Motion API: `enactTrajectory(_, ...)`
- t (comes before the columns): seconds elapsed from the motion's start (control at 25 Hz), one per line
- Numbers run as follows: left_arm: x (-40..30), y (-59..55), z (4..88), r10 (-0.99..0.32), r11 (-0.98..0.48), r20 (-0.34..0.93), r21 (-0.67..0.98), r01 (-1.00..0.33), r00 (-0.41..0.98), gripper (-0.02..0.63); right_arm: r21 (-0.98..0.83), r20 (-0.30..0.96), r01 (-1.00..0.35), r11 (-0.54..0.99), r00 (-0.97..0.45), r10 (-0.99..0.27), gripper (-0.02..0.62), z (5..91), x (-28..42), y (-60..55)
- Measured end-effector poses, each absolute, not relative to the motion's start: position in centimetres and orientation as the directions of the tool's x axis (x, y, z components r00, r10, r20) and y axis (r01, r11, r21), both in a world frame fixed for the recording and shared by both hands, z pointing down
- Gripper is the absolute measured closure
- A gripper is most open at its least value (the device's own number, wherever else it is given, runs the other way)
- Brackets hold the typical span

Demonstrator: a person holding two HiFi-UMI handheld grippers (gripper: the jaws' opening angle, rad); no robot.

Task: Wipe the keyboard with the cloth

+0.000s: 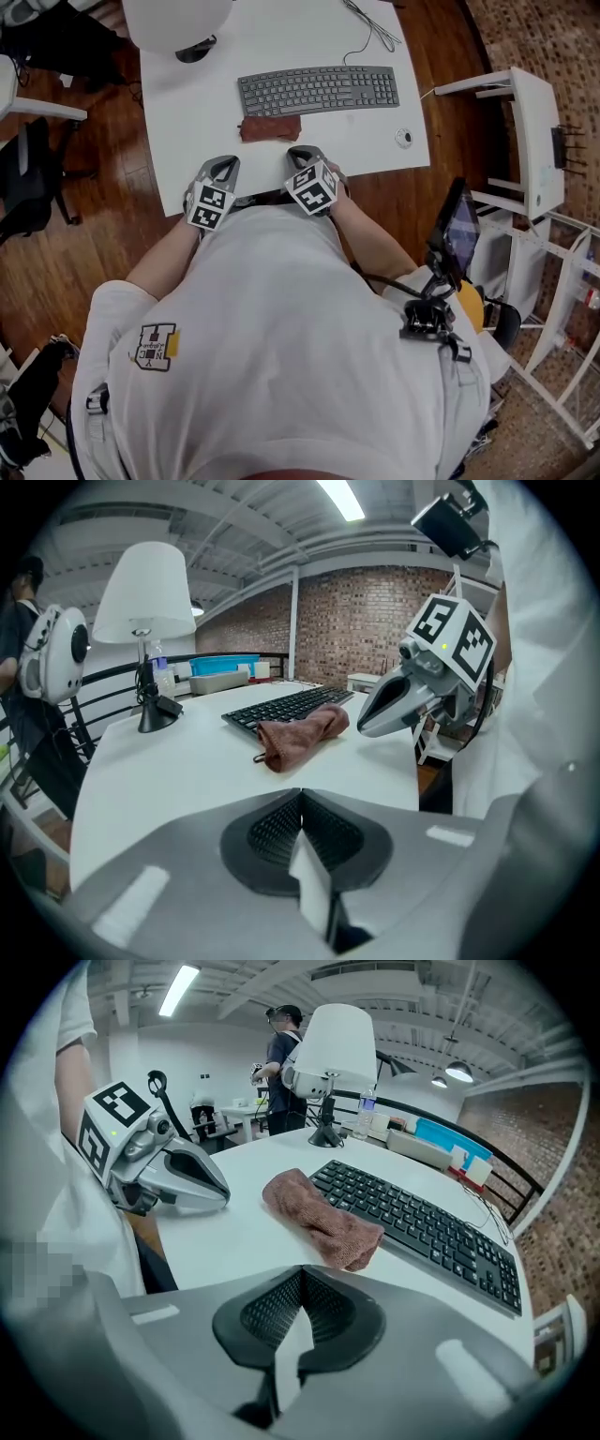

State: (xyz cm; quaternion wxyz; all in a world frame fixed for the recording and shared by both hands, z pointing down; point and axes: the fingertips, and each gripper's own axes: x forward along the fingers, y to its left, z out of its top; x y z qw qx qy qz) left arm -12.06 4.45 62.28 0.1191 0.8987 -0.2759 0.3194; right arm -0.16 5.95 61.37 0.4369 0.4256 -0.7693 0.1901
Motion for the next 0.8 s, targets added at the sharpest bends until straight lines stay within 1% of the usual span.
enactTrajectory(0.4, -12.92, 4.51, 63.22, -0.453, -0.804, 0.655, -0.008, -0.594, 0.605, 0.604, 0.105, 0.821, -0.787, 0.607, -0.276, -0.500, 0.595, 61.77, -0.21, 5.73)
enactTrajectory(0.8, -12.78, 4.52, 62.89, -0.456, -0.797, 0.667, -0.013, -0.603, 0.589, 0.604, 0.111, 0.805, -0.779, 0.617, -0.294, -0.515, 0.595, 61.06, -0.14, 5.07)
